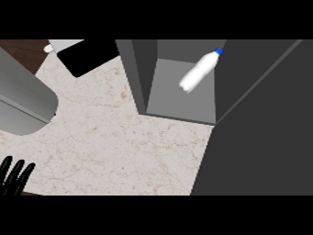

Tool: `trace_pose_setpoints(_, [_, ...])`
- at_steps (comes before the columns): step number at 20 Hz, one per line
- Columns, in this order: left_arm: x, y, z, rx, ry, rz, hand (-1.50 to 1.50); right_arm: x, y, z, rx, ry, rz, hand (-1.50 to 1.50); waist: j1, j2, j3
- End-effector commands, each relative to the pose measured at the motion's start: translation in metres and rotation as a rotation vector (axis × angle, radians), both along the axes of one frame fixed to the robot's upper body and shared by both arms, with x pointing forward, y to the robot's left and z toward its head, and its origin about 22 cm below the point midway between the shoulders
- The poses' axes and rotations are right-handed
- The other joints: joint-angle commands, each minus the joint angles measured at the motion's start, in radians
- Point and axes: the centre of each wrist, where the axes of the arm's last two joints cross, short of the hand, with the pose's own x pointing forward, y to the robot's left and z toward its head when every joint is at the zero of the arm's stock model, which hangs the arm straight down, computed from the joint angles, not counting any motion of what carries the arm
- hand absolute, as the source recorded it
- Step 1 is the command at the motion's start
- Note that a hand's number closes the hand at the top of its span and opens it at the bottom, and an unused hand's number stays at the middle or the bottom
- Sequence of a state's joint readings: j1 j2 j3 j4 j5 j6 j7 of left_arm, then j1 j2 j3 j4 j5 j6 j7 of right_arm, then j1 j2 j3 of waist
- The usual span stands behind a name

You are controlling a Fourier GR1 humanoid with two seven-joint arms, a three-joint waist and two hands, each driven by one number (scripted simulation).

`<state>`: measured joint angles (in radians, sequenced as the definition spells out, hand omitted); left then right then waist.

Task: Pick up the bottled water, place it into the cabinet and close the cabinet

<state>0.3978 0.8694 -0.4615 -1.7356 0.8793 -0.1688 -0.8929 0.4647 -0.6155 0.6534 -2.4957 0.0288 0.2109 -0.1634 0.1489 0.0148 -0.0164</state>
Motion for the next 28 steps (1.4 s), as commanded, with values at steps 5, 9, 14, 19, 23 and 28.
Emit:
trace_pose_setpoints(5, [0.000,0.018,0.006,0.022,-0.018,-0.031,-1.50,0.012,0.022,0.005,-0.115,0.026,0.120,1.50,0.046,0.015,-0.004])
trace_pose_setpoints(9, [0.006,0.024,0.012,0.028,-0.026,-0.034,-1.50,0.023,0.032,0.002,-0.077,0.065,0.100,1.50,0.048,0.024,-0.003])
trace_pose_setpoints(14, [0.007,0.025,0.014,0.014,-0.027,-0.041,-1.50,0.037,0.044,0.003,-0.039,0.109,0.060,1.50,0.038,0.024,-0.003])
trace_pose_setpoints(19, [0.008,0.035,0.020,0.034,-0.030,-0.047,-1.50,0.056,0.061,-0.009,0.014,0.227,0.055,1.50,0.051,0.032,0.002])
trace_pose_setpoints(23, [0.012,0.040,0.025,0.040,-0.044,-0.022,-1.50,0.072,0.070,-0.009,0.080,0.289,0.053,1.50,0.045,0.032,0.005])
trace_pose_setpoints(28, [0.013,0.044,0.025,0.019,-0.042,-0.023,-1.50,0.100,0.078,-0.014,0.096,0.384,0.136,1.50,0.041,0.031,0.007])
